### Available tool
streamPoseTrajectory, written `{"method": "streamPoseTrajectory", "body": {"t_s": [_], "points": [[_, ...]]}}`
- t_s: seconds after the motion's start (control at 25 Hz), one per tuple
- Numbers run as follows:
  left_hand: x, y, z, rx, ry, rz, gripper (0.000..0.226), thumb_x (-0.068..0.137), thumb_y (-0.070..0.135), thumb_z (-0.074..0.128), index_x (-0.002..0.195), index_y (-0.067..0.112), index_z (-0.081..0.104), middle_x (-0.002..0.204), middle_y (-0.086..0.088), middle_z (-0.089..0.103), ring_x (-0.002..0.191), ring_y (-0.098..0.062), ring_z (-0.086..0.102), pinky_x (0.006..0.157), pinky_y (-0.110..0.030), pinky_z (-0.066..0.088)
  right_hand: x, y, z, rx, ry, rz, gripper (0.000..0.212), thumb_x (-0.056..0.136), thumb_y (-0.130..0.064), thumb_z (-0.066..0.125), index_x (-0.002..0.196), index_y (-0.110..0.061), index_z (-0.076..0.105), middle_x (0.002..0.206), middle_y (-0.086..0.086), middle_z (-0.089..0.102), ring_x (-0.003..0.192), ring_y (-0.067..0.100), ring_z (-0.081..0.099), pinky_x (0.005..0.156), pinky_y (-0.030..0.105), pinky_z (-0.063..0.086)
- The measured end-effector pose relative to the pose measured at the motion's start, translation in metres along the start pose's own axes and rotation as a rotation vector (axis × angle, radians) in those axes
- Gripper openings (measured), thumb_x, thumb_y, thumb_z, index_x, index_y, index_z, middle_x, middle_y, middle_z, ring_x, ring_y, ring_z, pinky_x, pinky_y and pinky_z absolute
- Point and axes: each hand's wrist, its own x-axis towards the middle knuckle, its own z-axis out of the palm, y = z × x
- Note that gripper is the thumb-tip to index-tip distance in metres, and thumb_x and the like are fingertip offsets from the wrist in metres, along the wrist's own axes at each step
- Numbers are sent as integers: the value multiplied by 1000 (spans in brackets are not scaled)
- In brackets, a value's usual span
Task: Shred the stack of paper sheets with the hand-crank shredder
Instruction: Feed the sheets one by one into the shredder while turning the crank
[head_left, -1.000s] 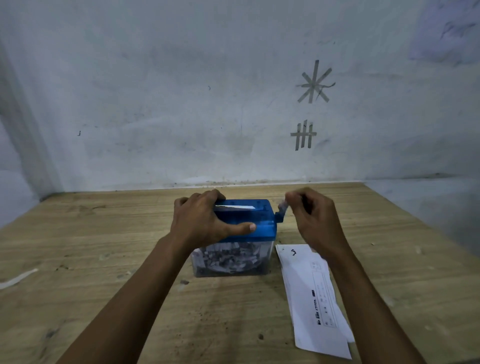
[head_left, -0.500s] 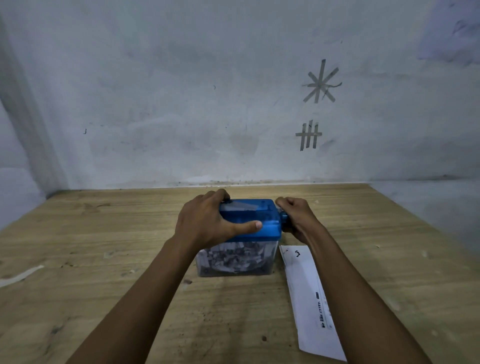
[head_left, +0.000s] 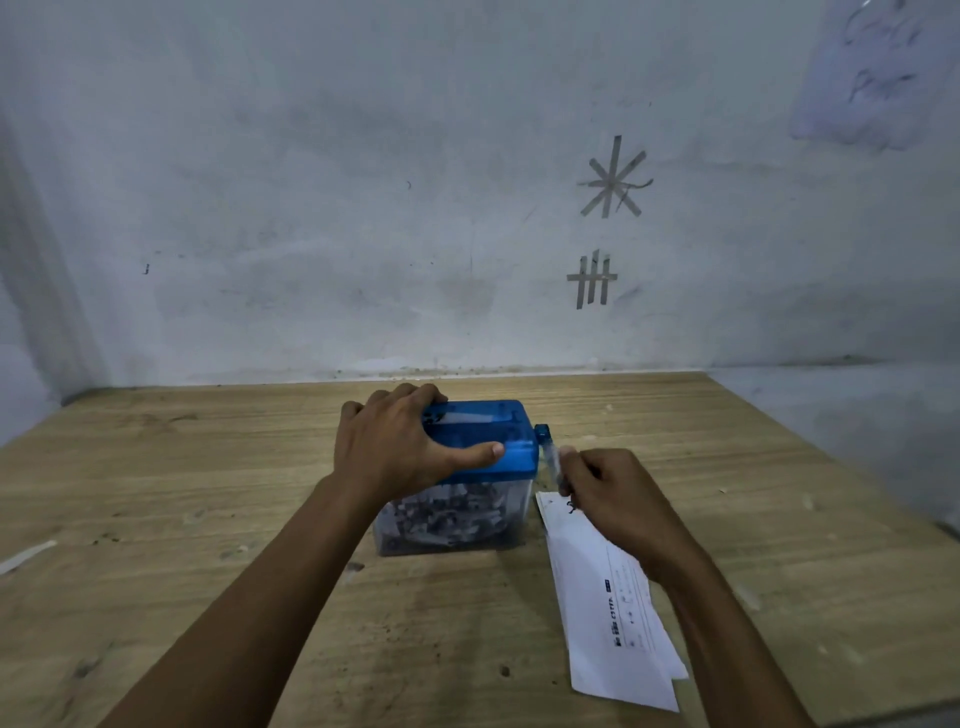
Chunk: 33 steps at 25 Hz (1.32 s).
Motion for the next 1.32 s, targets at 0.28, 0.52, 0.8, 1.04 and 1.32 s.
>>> {"method": "streamPoseTrajectory", "body": {"t_s": [0.28,0.52,0.8,1.04,1.32], "points": [[2,-4,2,-28,-6,44,106,50,108,22,119,35,56,118,15,61,109,-16,57,95,-40,35,-3,-2,-13,316,-78,-182,20,93,-19,68,113,-20,68,70,-11,69,62,-2,60,56,15,44],[6,-12,3,-90,10,82,102,53,107,27,117,35,58,114,16,62,103,-13,58,96,-38,39,33,-18,7,304,278,-317,37,92,-47,58,83,-14,72,74,5,70,68,16,63,64,27,49],[11,-10,6,-93,12,79,100,53,107,31,114,32,59,108,13,63,95,-14,58,90,-37,49,81,-33,2,236,254,-224,47,102,-28,52,60,-7,61,62,6,67,56,5,61,59,21,46],[5,-9,8,-143,43,87,99,53,106,37,115,33,60,109,14,64,94,-12,58,89,-38,50,110,-33,13,244,118,151,39,92,-29,45,58,-10,49,57,5,55,38,12,35,45,21,24],[3,-7,6,-132,64,60,100,54,107,34,118,35,61,113,15,65,97,-11,59,90,-37,49,118,-18,26,281,41,396,23,96,-14,51,75,-10,45,66,8,45,52,17,39,48,23,30]]}}
